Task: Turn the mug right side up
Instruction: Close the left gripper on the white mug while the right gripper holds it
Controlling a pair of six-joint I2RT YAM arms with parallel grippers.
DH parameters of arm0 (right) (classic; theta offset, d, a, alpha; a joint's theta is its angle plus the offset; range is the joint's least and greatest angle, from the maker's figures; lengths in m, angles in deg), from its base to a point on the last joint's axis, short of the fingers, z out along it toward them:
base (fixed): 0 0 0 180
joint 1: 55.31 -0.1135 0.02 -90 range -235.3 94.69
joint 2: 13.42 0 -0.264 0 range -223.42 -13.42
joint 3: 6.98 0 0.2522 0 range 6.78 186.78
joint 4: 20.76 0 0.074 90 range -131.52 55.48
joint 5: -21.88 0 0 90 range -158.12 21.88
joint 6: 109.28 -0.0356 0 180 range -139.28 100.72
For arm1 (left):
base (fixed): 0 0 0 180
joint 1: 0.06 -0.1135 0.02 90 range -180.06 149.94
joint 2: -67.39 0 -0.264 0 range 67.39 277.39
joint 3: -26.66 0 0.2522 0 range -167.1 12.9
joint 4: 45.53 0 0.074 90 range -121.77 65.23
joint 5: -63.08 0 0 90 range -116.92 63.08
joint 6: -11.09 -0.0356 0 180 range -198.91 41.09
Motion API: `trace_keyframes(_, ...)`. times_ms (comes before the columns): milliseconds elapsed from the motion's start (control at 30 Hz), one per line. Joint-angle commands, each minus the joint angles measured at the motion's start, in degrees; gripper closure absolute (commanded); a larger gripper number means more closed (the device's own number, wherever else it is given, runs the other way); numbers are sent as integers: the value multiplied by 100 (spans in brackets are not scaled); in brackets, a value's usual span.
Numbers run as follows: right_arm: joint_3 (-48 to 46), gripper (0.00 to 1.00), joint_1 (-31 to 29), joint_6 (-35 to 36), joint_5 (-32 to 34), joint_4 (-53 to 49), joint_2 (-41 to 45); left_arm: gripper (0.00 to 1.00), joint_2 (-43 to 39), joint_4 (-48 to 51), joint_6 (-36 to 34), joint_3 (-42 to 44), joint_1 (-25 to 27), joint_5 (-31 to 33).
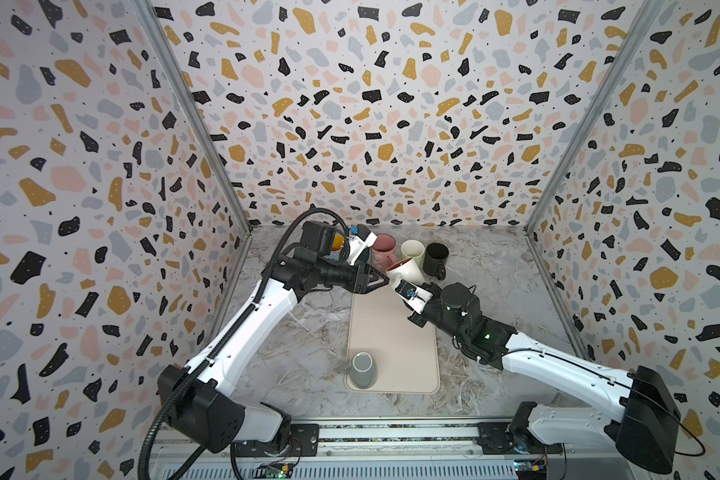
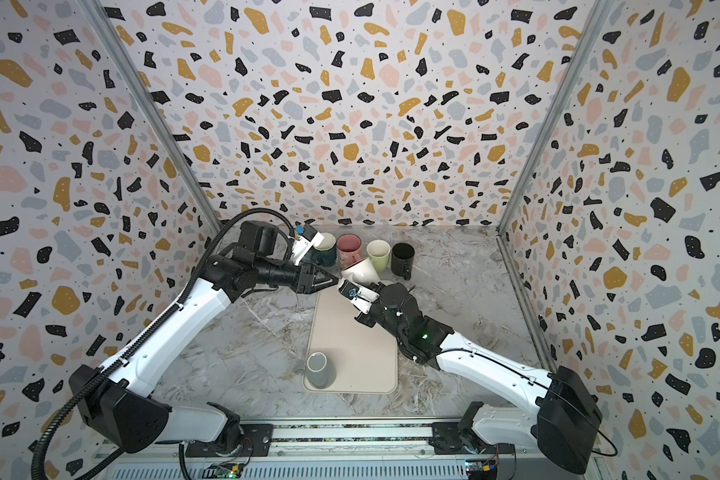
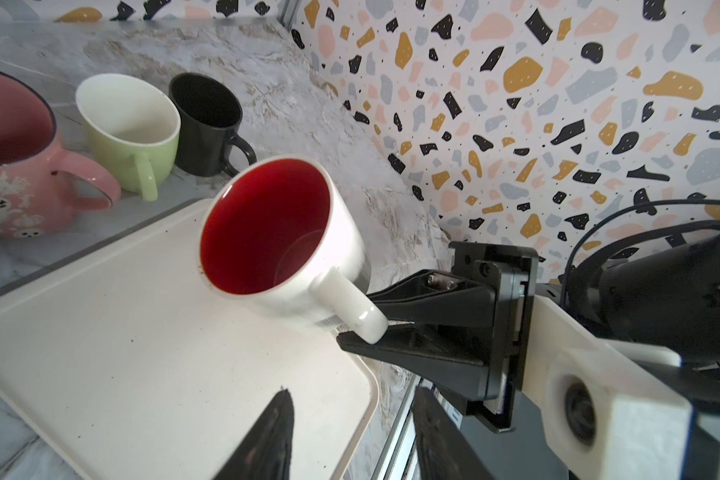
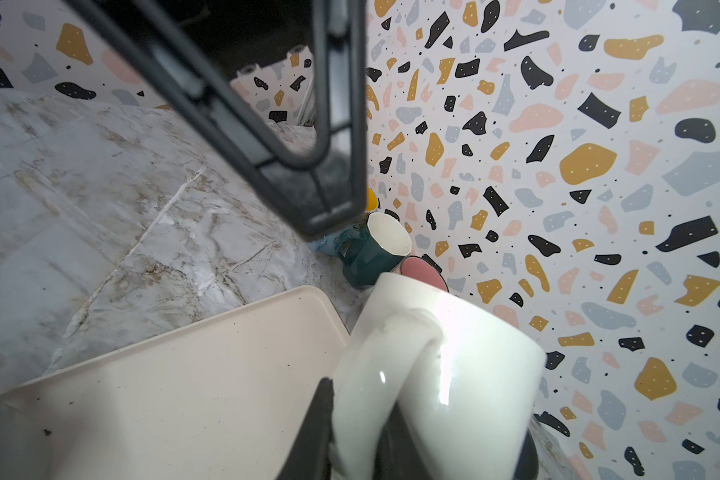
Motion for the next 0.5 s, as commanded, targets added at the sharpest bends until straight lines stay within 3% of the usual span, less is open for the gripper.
trace_keyframes(0,307,100,-50,335,164,664,149,51,119,336,-236,-217,54,86)
trace_keyframes(467,315,100,-257,512,245,609,24,50,280,-421,340,-200,80,-194)
